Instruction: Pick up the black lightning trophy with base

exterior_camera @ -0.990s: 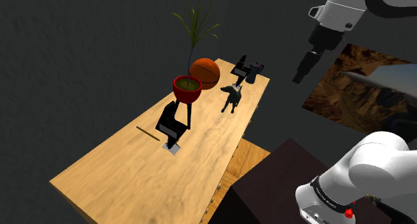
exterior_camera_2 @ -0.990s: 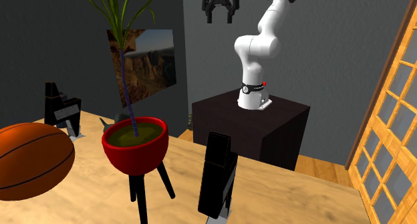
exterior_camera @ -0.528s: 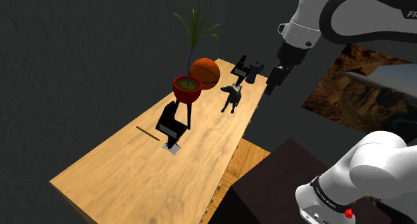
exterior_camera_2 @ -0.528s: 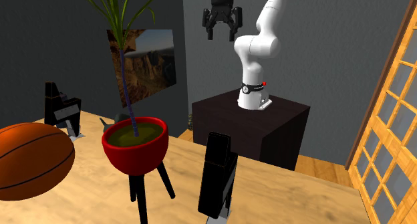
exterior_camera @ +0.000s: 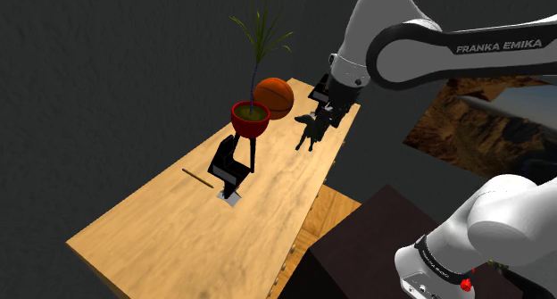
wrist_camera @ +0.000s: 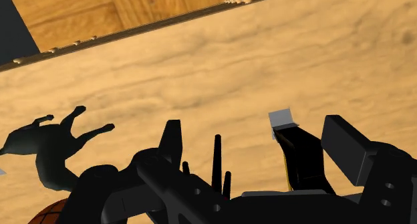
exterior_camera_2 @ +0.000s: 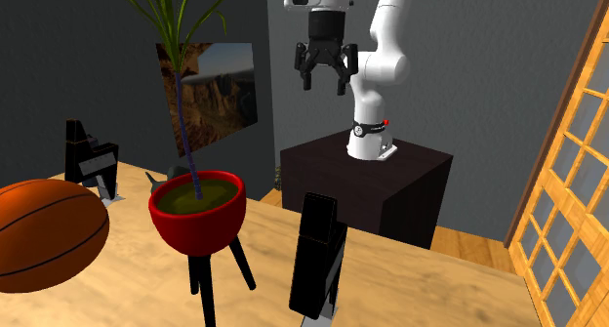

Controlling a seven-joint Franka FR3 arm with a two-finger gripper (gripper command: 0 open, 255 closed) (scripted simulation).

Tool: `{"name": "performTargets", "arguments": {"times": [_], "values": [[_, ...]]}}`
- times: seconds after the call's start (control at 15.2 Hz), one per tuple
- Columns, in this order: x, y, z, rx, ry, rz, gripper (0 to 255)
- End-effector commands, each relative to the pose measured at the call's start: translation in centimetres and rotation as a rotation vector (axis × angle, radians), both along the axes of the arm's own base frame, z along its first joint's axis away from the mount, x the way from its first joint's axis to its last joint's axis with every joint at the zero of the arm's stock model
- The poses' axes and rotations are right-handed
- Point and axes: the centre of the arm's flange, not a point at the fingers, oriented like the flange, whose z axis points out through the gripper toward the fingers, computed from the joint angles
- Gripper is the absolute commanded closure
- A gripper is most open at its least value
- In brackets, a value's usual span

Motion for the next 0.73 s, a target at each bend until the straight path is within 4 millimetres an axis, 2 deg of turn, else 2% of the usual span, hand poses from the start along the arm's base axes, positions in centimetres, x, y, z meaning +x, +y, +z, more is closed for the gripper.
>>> {"name": "performTargets", "arguments": {"times": [0.0,0.66], "values": [[1.5,1.6,-1.5,0.002,-0.002,0.001,0],[8.2,9.3,-9.8,0.006,-0.007,0.007,0]]}}
